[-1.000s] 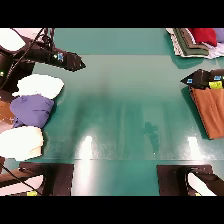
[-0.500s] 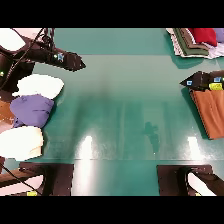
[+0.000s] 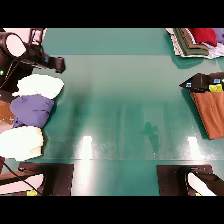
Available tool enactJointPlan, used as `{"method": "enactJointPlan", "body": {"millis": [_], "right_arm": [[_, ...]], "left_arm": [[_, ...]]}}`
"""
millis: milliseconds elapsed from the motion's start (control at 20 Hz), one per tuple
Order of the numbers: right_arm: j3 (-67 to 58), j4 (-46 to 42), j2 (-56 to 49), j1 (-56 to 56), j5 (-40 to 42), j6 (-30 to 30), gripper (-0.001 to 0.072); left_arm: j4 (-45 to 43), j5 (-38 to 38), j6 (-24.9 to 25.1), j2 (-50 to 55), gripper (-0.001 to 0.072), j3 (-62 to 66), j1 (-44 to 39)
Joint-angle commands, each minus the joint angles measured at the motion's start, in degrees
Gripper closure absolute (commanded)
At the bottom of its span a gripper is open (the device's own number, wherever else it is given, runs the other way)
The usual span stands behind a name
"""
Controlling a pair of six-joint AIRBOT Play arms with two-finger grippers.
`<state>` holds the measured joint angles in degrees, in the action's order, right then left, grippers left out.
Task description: Fold the shirts.
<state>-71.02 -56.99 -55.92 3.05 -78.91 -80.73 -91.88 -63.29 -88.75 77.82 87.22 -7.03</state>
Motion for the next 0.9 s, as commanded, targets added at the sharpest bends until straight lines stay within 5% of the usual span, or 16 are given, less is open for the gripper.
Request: {"method": "enactJointPlan", "body": {"millis": [0,450,500,550,600,850], "right_arm": [[-0.04,0.00,0.04,0.07,-0.20,-0.02,0.0699],[-0.04,0.00,0.02,0.04,0.96,-0.02,0.0699],[-0.02,-0.02,0.00,0.04,1.16,-0.02,0.0699],[-0.02,0.00,0.00,0.07,1.31,-0.02,0.0699],[-0.04,0.00,0.00,0.07,1.60,-0.02,0.0699],[-2.58,0.50,0.85,-0.31,8.13,-0.07,0.0699]], "left_arm": [[-7.63,1.51,-5.16,3.21,-0.0013,-3.30,6.49],[-0.63,5.79,-6.47,14.38,-0.0011,-6.10,14.21],[-0.63,5.86,-6.86,14.38,0.0212,-6.08,14.21],[-0.63,5.79,-6.82,14.36,0.0559,-5.95,14.21],[-0.66,5.53,-6.84,14.19,0.0677,-5.92,14.21],[-0.50,5.38,-4.66,3.80,0.0685,-2.84,12.70]]}}
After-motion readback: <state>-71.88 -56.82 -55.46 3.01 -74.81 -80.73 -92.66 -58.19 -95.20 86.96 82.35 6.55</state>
